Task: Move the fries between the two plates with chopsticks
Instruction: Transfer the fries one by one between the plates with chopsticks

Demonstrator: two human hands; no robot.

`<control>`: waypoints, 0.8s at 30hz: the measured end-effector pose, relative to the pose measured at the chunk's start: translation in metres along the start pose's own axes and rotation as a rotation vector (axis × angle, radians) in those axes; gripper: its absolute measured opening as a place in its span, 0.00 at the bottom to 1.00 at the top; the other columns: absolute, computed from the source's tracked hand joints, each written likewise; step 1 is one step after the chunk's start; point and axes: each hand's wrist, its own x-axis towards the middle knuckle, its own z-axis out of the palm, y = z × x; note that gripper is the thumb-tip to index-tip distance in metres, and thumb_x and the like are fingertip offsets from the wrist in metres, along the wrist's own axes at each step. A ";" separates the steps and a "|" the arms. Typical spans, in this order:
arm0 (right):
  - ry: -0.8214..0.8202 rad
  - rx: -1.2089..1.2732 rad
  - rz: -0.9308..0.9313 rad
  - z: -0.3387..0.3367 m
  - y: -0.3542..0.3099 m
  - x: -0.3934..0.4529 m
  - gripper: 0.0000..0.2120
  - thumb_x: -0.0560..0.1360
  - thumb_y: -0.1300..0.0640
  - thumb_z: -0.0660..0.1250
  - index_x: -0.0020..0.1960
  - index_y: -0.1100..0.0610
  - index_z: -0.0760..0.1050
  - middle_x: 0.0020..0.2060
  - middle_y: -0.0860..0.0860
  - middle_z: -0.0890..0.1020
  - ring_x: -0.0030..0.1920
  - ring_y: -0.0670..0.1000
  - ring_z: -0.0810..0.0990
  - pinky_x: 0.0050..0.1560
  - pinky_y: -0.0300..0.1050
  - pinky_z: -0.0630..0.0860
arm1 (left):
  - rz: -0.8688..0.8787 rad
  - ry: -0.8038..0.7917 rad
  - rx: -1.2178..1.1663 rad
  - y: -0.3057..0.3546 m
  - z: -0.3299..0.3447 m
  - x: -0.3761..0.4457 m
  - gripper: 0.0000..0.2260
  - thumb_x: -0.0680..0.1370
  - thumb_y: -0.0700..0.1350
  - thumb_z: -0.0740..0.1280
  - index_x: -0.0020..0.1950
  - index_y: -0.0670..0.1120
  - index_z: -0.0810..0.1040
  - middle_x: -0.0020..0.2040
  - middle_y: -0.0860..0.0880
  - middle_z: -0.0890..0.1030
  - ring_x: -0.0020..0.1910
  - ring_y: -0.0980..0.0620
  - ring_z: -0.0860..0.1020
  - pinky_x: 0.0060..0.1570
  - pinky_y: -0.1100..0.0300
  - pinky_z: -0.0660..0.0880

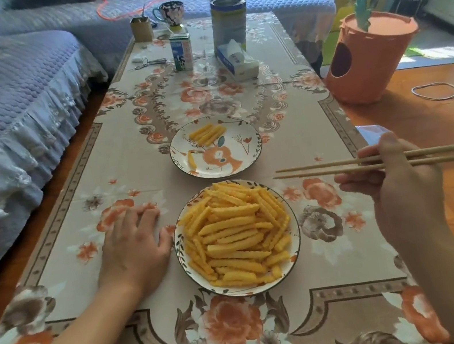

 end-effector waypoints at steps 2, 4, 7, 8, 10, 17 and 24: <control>-0.064 -0.021 -0.004 0.025 -0.002 0.012 0.16 0.85 0.51 0.62 0.45 0.60 0.78 0.32 0.56 0.84 0.36 0.60 0.87 0.39 0.51 0.86 | 0.016 0.005 0.009 0.000 0.000 0.000 0.21 0.78 0.56 0.57 0.65 0.48 0.75 0.64 0.45 0.75 0.65 0.44 0.71 0.66 0.44 0.69; -0.157 -0.083 -0.029 0.064 -0.001 0.024 0.15 0.84 0.52 0.64 0.46 0.61 0.80 0.34 0.59 0.85 0.37 0.60 0.87 0.40 0.50 0.86 | 0.019 0.013 0.004 -0.001 0.000 0.000 0.21 0.77 0.56 0.57 0.65 0.48 0.76 0.64 0.45 0.75 0.65 0.44 0.71 0.66 0.43 0.70; -0.248 -0.229 -0.145 0.137 0.011 0.036 0.14 0.82 0.52 0.67 0.44 0.59 0.82 0.33 0.58 0.85 0.33 0.55 0.87 0.38 0.52 0.86 | 0.010 0.017 -0.012 -0.003 0.000 0.001 0.21 0.77 0.57 0.57 0.64 0.49 0.76 0.64 0.47 0.75 0.65 0.44 0.71 0.66 0.44 0.70; -0.270 -0.292 -0.185 0.158 0.018 0.038 0.14 0.82 0.50 0.67 0.41 0.56 0.81 0.31 0.55 0.85 0.31 0.53 0.87 0.38 0.53 0.86 | 0.011 0.019 -0.013 -0.003 0.000 0.001 0.22 0.77 0.57 0.56 0.64 0.49 0.76 0.64 0.47 0.75 0.66 0.45 0.70 0.67 0.44 0.70; -0.300 -0.421 -0.255 0.191 0.031 0.042 0.16 0.81 0.47 0.67 0.37 0.50 0.80 0.29 0.52 0.85 0.30 0.50 0.86 0.40 0.55 0.85 | 0.013 0.014 -0.012 -0.004 0.002 0.001 0.22 0.77 0.58 0.54 0.65 0.51 0.75 0.65 0.49 0.74 0.67 0.46 0.69 0.68 0.45 0.68; -0.338 -0.710 -0.330 0.203 0.044 0.048 0.27 0.83 0.41 0.58 0.40 0.59 0.81 0.32 0.54 0.84 0.34 0.55 0.84 0.43 0.56 0.82 | 0.018 0.004 -0.004 -0.008 0.004 0.001 0.22 0.78 0.58 0.53 0.67 0.52 0.73 0.68 0.50 0.72 0.70 0.48 0.66 0.71 0.47 0.64; -0.282 -0.331 -0.086 0.139 -0.007 0.031 0.21 0.85 0.50 0.62 0.47 0.67 0.79 0.32 0.60 0.84 0.30 0.56 0.86 0.36 0.54 0.86 | 0.011 -0.001 -0.002 -0.007 0.004 0.001 0.21 0.78 0.57 0.54 0.67 0.52 0.73 0.68 0.48 0.72 0.69 0.47 0.67 0.71 0.46 0.65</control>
